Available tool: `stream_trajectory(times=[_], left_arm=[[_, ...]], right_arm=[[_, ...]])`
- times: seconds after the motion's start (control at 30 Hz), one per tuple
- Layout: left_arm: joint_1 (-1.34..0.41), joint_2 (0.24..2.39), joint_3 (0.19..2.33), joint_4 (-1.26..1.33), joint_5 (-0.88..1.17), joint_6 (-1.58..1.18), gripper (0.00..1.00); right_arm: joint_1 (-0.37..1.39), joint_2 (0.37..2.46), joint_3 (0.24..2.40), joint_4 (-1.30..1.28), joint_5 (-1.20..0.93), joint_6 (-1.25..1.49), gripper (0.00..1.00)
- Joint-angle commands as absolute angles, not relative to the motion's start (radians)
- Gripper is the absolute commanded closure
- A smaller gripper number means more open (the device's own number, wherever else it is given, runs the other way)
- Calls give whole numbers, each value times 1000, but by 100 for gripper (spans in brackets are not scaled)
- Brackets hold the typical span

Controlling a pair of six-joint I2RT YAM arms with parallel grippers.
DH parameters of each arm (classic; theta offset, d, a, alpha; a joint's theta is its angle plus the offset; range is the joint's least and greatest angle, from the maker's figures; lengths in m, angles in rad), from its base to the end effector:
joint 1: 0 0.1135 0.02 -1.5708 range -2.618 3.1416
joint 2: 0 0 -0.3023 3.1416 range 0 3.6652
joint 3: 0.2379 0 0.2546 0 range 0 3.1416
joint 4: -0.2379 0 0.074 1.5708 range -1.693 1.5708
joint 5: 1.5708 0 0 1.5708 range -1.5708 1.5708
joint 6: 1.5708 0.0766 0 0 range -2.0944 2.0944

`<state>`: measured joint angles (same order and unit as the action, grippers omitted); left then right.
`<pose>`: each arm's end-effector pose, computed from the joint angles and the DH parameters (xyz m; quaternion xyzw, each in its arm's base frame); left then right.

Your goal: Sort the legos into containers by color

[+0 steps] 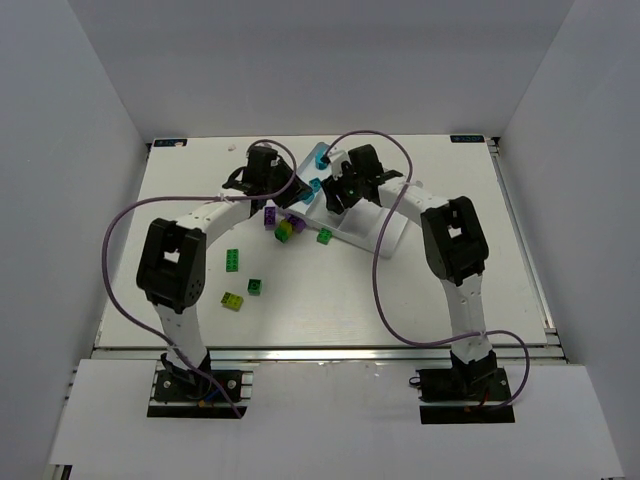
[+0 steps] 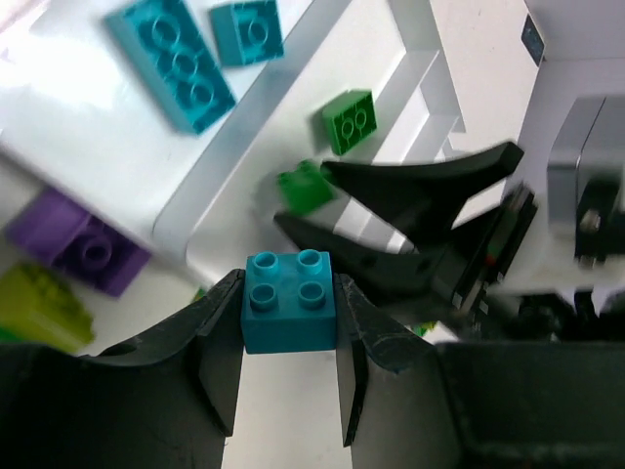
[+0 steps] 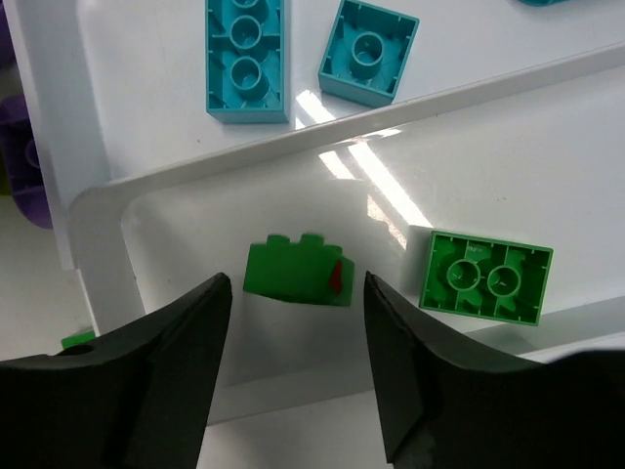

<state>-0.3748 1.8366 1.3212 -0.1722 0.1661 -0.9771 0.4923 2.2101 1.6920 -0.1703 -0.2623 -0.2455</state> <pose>0.4233 -0.1801 0.2405 -0.2334 0.8709 -0.3250 0.2853 0.4835 0.2819 0.1917 -0.3753 0.8160 0.1695 0.4056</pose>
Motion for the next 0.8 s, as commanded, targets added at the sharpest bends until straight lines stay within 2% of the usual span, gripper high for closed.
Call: stream_trajectory(times=[0.0, 0.2, 0.27, 0.33, 0.43, 0.47, 0.53, 0.57, 0.63, 0.77], left_arm=[[-370, 1905, 1451, -262, 130, -897, 100], [-370, 2035, 1603, -386, 55, -841, 100], [-370, 2080, 1676, -419, 20, -828, 98], [-370, 2109, 1727, -469, 3, -813, 96], [-370, 2158, 1818, -535, -54, -798, 87], [-370, 2169, 1856, -554, -67, -795, 80], [-370, 2198, 1887, -598, -75, -785, 73], [-370, 2207, 1916, -629, -83, -782, 65], [-370, 2229, 1933, -650, -84, -778, 56], [-370, 2235, 1940, -650, -68, -775, 46]], right_arm=[[485, 2207, 1746, -228, -258, -282, 37], [442, 2172, 1776, -353, -435, -316, 25], [408, 2129, 1763, -371, -544, -324, 25], [381, 2086, 1735, -364, -607, -319, 30], [336, 1988, 1648, -306, -693, -304, 42], [316, 1946, 1619, -299, -718, -304, 46], [292, 1911, 1595, -293, -741, -298, 48], [270, 1879, 1583, -290, -756, -292, 48], [250, 1852, 1556, -296, -759, -285, 43], [190, 1766, 1506, -308, -750, -314, 27]])
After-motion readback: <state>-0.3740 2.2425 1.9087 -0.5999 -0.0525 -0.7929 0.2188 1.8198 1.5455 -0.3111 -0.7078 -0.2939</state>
